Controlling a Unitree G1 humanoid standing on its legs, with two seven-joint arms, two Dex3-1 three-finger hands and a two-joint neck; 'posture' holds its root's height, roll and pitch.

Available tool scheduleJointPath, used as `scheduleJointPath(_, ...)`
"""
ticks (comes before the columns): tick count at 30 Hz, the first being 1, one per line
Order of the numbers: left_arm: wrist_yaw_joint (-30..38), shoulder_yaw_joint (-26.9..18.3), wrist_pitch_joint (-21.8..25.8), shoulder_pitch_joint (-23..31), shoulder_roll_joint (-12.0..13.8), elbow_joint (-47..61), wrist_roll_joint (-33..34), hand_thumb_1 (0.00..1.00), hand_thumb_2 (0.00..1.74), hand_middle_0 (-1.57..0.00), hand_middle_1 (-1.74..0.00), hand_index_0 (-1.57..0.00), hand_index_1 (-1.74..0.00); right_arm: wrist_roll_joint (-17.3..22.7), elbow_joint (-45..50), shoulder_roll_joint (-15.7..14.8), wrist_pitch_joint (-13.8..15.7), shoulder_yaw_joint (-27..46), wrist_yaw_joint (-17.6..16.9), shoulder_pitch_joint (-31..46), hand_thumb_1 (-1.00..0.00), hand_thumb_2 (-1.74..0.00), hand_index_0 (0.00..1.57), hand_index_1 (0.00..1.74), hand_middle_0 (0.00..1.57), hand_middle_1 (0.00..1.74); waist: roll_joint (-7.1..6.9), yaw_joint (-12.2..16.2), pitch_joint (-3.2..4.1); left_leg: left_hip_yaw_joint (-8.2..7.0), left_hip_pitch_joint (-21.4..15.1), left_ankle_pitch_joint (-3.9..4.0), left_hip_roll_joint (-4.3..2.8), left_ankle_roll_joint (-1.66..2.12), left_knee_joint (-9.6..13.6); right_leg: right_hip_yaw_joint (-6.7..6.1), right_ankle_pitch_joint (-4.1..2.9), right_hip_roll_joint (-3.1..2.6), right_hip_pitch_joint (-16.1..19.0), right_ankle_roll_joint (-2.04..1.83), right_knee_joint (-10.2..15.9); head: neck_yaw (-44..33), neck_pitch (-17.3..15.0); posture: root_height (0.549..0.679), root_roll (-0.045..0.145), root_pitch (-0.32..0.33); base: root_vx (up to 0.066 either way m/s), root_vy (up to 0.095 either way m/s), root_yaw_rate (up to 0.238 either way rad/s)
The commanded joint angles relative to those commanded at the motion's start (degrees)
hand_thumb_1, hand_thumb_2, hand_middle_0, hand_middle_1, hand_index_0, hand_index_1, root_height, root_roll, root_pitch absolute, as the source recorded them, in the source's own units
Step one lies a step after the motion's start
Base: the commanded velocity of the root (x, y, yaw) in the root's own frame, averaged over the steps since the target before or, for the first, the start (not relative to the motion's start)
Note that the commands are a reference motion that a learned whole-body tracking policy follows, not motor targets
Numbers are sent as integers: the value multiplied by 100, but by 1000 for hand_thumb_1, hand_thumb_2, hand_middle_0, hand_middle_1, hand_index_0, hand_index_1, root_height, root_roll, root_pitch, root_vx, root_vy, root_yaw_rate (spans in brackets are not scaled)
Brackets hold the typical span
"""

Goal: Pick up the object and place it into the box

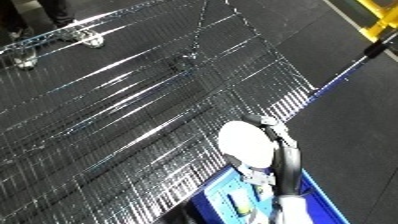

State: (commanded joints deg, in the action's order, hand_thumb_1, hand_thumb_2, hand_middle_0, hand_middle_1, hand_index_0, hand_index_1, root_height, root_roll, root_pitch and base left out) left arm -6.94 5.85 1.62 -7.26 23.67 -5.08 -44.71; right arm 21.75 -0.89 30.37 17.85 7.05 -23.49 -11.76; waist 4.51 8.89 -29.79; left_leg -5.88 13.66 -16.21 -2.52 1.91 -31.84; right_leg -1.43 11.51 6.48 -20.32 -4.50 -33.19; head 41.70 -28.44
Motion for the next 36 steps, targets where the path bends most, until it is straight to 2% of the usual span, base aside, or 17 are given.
scheduleJointPath(2, 26, 20, 24, -3, -62, -22, -35, 1000, 1740, -1570, -1740, -1570, -1740, 32, 26, 24, 44, 90, -32, 140, -750, -1305, 1178, 1305, 1178, 1305, 56, 120, 0, -73, -114, -10, -11, 10, 23, -58, 1, 8, 51, -3, 32, 151, -114, 660, 74, -1, -14, 157, -207)
scheduleJointPath(6, 4, 37, 136, 76, -178, -114, -91, 1000, 1740, -1570, -1740, -1570, -1740, 43, 8, 13, 171, 296, -48, 492, -750, -1305, 1178, 1305, 1178, 1305, 147, 359, 0, -209, -336, -29, -50, 25, 55, -178, 19, 22, 164, -15, 79, 262, 93, 661, 80, -17, 27, 132, -217)
scheduleJointPath(10, -13, 11, 269, 176, -285, -145, -130, 1000, 1740, -1570, -1740, -1570, -1740, 272, 13, -15, 322, 566, 6, 828, -750, -1305, 1178, 1305, 1178, 1305, 220, 590, 0, -367, -474, -90, -62, 12, 110, -271, 26, 11, 177, -34, 125, 294, 114, 661, 84, -18, -12, 122, -217)
scheduleJointPath(14, -69, 5, 391, 201, -338, -227, -161, 1000, 1740, -1570, -1740, -1570, -1740, 632, -73, -115, 522, 766, 136, 1103, -750, -1305, 1178, 1305, 1178, 1305, 273, 772, 0, -478, -536, -126, -58, -2, 135, -349, 5, -11, 166, -61, 186, 318, 172, 661, 85, -15, -33, 73, -141)
scheduleJointPath(19, -51, 57, 472, 155, -388, -281, -158, 1000, 1740, -1570, -1740, -1570, -1740, 1063, -364, -230, 843, 885, 302, 1313, -500, -870, 785, 870, 785, 870, 306, 928, 0, -568, -588, -162, -60, -14, 151, -416, -28, -27, 136, -97, 238, 427, 218, 661, 86, -11, -38, 36, -90)
scheduleJointPath(23, -10, 117, 508, 80, -437, -339, -146, 1000, 1740, -1570, -1740, -1570, -1740, 1336, -691, -253, 1033, 910, 442, 1339, -300, -522, 471, 522, 471, 522, 335, 984, 1, -598, -605, -191, -57, -18, 135, -436, -37, -28, 130, -107, 261, 532, 206, 661, 88, -10, -25, 14, -47)
scheduleJointPath(29, 20, 204, 507, 22, -465, -409, -162, 1000, 1740, -1570, -1740, -1570, -1740, 1502, -964, -231, 1097, 905, 500, 1281, 0, 0, 0, 0, 0, 0, 396, 980, 17, -581, -662, -154, -31, 2, 207, -427, -47, -10, 174, -110, 324, 598, 164, 662, 90, -11, -11, -1, 12)
scheduleJointPath(36, 40, 243, 522, 36, -478, -418, -221, 1000, 1740, -1570, -1740, -1570, -1740, 1487, -982, -233, 1045, 852, 470, 1241, 0, 0, 0, 0, 0, 0, 436, 944, 29, -534, -685, -41, -9, 37, 331, -411, -72, -10, 197, -107, 405, 554, 136, 664, 92, -7, -6, -2, 21)
